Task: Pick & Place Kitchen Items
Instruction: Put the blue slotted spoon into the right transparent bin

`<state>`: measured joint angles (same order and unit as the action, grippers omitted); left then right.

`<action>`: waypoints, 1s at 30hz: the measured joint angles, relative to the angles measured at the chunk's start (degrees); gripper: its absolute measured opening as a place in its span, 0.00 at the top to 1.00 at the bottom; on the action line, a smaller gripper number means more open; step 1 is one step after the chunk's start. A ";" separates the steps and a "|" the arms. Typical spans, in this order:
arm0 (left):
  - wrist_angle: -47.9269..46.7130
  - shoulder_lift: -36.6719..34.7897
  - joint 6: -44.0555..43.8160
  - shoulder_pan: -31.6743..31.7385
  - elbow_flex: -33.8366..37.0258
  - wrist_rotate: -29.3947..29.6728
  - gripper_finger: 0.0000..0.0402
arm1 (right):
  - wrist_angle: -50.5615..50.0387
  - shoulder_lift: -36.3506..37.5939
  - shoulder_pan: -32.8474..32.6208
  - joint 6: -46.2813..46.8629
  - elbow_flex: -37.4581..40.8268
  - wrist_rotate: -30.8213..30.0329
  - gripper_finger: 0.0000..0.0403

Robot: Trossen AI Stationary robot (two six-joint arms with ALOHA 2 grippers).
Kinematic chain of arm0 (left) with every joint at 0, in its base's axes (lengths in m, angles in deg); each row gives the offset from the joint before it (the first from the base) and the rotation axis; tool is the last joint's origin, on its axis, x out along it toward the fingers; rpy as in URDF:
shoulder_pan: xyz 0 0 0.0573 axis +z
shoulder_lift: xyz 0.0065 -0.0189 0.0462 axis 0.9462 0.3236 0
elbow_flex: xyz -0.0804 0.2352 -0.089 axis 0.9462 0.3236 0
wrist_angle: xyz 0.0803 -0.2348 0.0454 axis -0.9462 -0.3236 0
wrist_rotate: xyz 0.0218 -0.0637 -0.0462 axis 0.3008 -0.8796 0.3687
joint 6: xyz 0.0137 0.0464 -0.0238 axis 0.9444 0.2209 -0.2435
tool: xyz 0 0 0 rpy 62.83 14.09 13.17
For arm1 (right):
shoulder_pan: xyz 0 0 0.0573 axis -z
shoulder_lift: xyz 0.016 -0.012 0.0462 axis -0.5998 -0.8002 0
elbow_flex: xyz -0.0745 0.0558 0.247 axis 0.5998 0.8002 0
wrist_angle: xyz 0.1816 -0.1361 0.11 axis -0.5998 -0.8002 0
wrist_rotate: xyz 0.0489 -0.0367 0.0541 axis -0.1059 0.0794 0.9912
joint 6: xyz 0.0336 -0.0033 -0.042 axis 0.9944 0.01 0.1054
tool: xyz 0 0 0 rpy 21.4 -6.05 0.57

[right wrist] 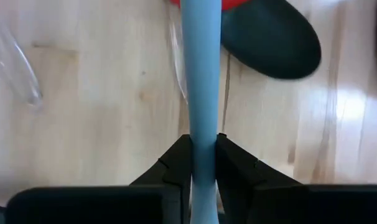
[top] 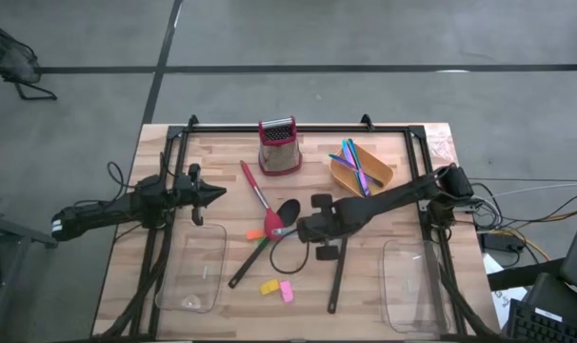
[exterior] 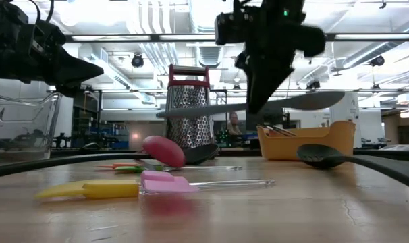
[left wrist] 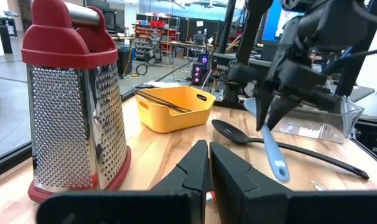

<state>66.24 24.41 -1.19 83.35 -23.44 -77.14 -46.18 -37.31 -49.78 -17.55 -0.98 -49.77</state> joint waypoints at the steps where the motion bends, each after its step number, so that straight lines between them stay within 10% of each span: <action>1: 0.00 0.00 -0.01 0.02 0.00 0.02 0.94 | -0.82 0.21 -0.20 2.25 -0.48 0.02 0.87; 30: 0.00 0.00 -0.01 0.02 0.00 0.01 0.94 | -16.28 14.41 -12.02 49.00 -1.71 -9.20 0.88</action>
<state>66.24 24.41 -1.20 83.37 -23.44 -77.13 -62.46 -22.90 -61.80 31.45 -2.69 -58.97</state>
